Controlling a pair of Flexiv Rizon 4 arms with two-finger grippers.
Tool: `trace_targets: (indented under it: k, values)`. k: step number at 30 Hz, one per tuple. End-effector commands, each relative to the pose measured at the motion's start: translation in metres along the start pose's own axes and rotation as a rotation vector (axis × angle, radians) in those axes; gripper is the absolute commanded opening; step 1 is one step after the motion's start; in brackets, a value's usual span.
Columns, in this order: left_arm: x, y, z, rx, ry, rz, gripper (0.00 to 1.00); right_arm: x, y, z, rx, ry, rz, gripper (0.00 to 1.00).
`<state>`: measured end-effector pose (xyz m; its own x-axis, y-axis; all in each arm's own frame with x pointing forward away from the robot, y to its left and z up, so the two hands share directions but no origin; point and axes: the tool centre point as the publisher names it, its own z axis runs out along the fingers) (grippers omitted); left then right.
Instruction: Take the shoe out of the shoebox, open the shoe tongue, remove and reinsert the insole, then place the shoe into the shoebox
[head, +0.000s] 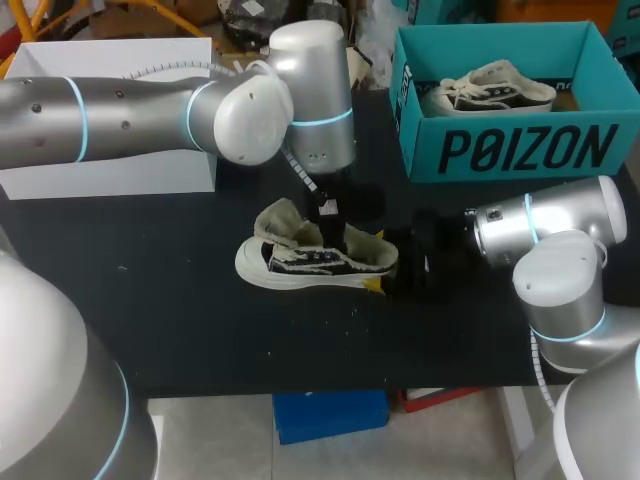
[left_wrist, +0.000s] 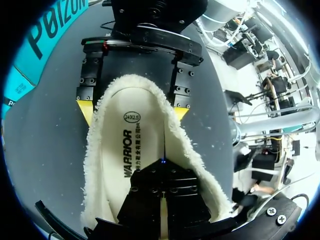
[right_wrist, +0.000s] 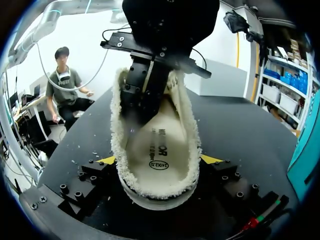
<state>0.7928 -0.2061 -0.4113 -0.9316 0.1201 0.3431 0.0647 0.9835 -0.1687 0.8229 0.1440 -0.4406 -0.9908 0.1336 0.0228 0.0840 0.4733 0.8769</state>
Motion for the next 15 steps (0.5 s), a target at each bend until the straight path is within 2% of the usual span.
trace_targets:
  k: [1, 9, 10, 11, 12, 15]
  values:
    - [-0.0018, -0.0021, 0.0077, 0.001, 0.002, 0.005, 0.00, 0.0002, -0.0012, 0.0014, 0.002, -0.002, 0.002, 0.00]
    - [-0.0016, -0.0042, 0.0101, 0.013, -0.011, 0.027, 0.00, 0.0002, -0.0012, 0.0014, 0.002, -0.002, 0.002, 0.00]
    - [-0.0008, -0.0056, 0.0092, 0.017, -0.027, 0.044, 0.03, 0.0002, -0.0012, 0.0014, 0.002, -0.002, 0.002, 0.00]
    - [0.0005, -0.0069, 0.0072, 0.032, -0.051, 0.070, 0.33, 0.0002, -0.0012, 0.0014, 0.002, -0.002, 0.002, 0.00]
    - [0.0012, -0.0074, 0.0063, 0.019, -0.058, 0.068, 0.44, 0.0002, -0.0012, 0.0014, 0.002, -0.002, 0.002, 0.00]
    - [0.0019, -0.0080, 0.0048, 0.017, -0.082, 0.081, 0.45, 0.0002, -0.0012, 0.0014, 0.002, -0.002, 0.002, 0.00]
